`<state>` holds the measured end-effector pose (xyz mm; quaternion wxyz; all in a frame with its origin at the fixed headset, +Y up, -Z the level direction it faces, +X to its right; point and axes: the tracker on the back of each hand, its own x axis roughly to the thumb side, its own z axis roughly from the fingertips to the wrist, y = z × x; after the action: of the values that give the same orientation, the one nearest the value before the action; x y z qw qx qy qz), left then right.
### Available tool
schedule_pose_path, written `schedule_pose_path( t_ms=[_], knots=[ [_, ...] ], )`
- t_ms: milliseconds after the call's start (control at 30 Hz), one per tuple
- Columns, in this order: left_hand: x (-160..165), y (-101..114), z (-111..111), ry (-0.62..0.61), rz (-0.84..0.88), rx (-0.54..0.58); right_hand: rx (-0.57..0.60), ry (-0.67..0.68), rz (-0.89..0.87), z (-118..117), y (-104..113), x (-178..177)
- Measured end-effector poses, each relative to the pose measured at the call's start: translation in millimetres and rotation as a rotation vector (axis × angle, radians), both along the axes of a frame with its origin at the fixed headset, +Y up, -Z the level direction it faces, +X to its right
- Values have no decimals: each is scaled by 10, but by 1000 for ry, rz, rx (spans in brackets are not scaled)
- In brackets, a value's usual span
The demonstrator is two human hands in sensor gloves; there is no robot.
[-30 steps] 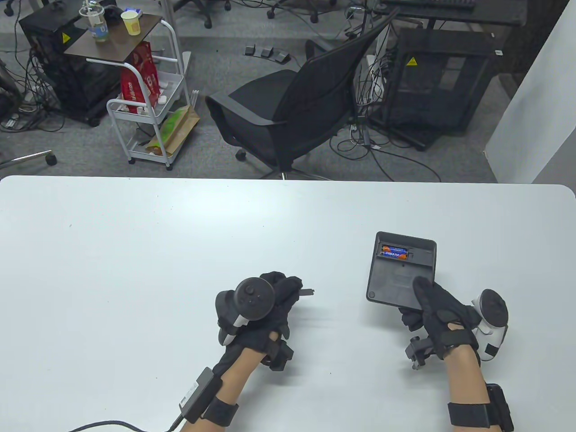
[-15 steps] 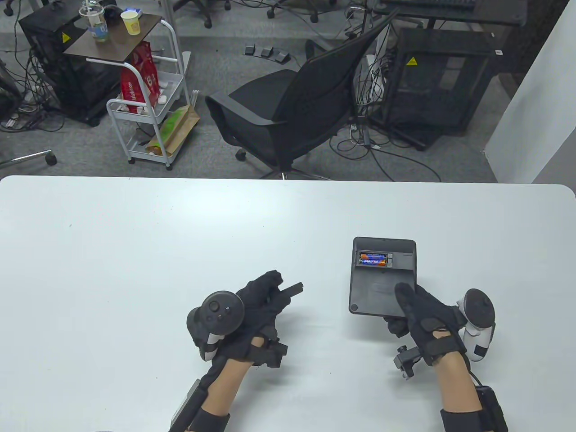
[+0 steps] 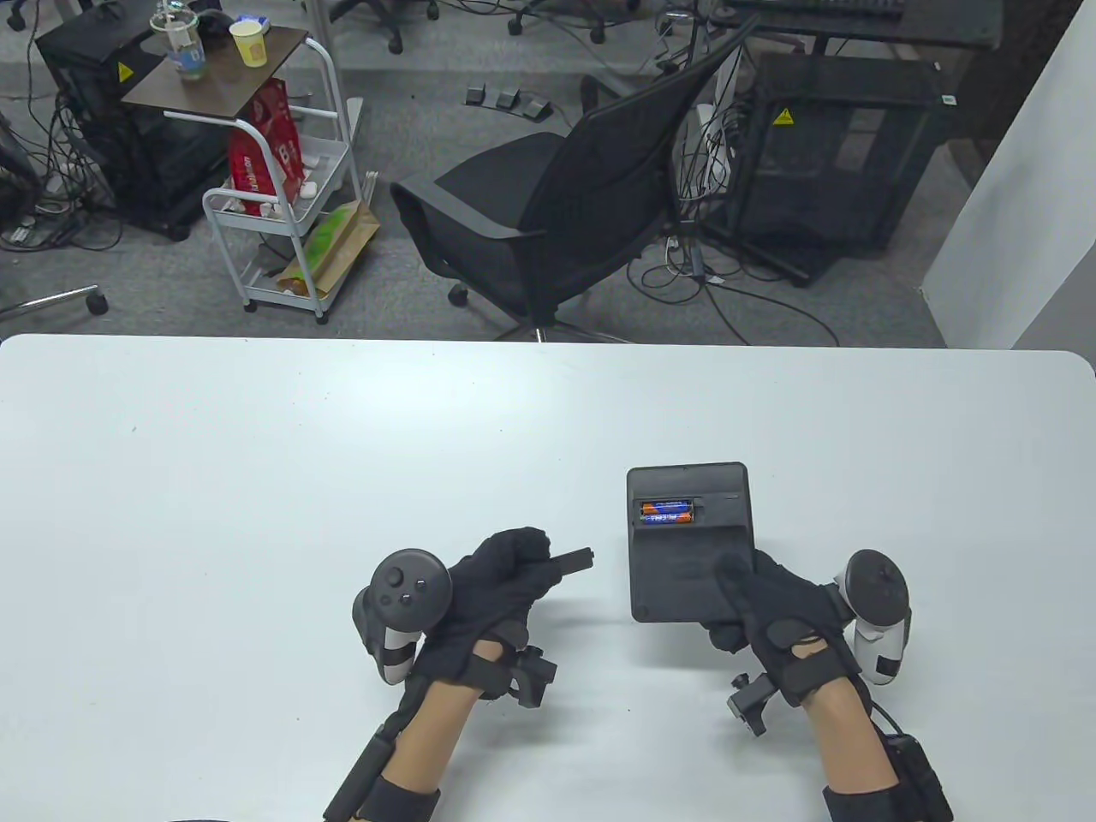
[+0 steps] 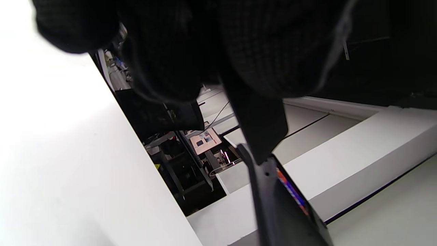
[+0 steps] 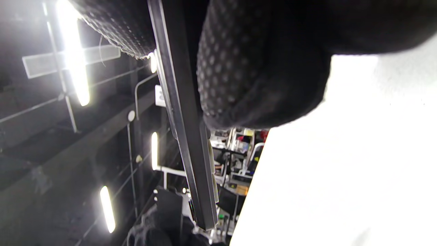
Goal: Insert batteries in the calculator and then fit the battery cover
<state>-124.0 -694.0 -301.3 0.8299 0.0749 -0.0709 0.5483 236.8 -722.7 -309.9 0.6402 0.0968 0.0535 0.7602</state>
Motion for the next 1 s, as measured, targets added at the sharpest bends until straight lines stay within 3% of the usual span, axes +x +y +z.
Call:
schedule_pose_path(
  t_ms=[433, 1000],
  knots=[
    [73, -90, -8, -63, 161, -145, 88, 100, 186, 110, 5, -403],
    [204, -113, 48, -63, 175, -177, 186, 76, 326, 213, 77, -561]
  ],
)
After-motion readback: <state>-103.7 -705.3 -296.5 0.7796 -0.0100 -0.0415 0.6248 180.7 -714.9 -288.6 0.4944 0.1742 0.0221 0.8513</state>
